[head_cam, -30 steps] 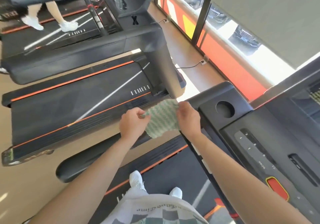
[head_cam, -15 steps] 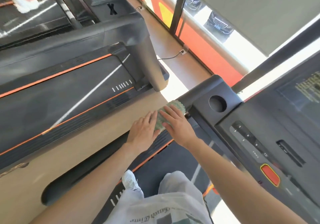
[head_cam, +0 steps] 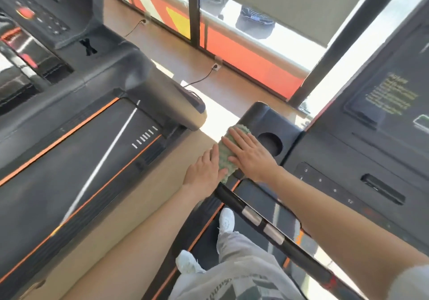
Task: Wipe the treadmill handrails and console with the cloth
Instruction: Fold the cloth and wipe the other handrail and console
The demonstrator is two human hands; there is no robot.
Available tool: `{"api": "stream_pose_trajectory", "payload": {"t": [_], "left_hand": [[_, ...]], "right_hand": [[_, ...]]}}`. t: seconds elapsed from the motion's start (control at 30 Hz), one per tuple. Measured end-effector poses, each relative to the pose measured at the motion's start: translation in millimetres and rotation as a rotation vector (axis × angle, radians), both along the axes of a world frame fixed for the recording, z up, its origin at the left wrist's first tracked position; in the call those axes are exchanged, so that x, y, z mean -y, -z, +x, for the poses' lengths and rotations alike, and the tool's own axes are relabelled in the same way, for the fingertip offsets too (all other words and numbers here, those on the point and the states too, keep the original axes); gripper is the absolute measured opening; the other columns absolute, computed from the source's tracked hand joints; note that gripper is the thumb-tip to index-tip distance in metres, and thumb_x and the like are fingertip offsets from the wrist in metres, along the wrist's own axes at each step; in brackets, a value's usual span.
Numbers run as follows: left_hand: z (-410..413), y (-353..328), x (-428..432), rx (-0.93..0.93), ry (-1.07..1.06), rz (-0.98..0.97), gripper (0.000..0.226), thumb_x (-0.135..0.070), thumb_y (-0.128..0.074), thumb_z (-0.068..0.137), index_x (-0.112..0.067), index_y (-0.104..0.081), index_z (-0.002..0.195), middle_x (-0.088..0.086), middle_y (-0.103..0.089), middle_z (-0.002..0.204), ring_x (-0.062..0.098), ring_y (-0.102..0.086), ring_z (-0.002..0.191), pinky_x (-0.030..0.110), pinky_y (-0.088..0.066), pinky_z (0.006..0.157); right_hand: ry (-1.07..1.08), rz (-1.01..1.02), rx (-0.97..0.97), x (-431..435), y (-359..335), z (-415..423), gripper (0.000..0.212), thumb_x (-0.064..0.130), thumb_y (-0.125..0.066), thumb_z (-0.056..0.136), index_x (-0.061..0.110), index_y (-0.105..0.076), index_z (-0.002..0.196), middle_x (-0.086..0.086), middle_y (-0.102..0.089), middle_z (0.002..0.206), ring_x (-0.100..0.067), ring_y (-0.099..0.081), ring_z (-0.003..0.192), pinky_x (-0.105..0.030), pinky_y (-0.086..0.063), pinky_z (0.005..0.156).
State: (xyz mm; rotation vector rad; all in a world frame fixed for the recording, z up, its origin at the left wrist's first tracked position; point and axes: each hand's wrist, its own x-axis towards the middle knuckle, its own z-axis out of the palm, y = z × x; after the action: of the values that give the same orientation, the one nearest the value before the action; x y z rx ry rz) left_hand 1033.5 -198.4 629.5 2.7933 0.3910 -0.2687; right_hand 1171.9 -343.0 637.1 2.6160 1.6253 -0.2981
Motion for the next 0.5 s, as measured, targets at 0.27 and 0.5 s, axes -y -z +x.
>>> {"api": "stream_pose_trajectory", "payload": {"t": [0.27, 0.5], "left_hand": [[94.6, -0.2, -3.0, -0.021, 0.132, -0.163, 0.079, -0.056, -0.031, 0.105, -0.018, 0.009, 0.162, 0.012, -0.006, 0.17, 0.037, -0.037, 0.145, 0.053, -0.044, 0.106], [176.0, 11.7, 9.8, 0.012, 0.311, -0.034, 0.075, -0.057, -0.027, 0.105, -0.02, 0.003, 0.163, 0.015, 0.016, 0.169, 0.04, -0.005, 0.155, 0.052, -0.019, 0.124]], "right_hand": [[0.3, -0.056, -0.017, 16.0, -7.7, 62.4, 0.067, 0.061, -0.001, 0.101, 0.031, 0.014, 0.159, -0.009, 0.011, 0.168, -0.024, 0.008, 0.155, -0.046, -0.002, 0.126], [0.48, -0.253, -0.024, 47.5, -20.0, 96.3, 0.07, 0.053, -0.011, 0.105, 0.015, 0.013, 0.159, -0.012, 0.012, 0.167, -0.025, 0.008, 0.155, -0.041, 0.005, 0.126]]}}
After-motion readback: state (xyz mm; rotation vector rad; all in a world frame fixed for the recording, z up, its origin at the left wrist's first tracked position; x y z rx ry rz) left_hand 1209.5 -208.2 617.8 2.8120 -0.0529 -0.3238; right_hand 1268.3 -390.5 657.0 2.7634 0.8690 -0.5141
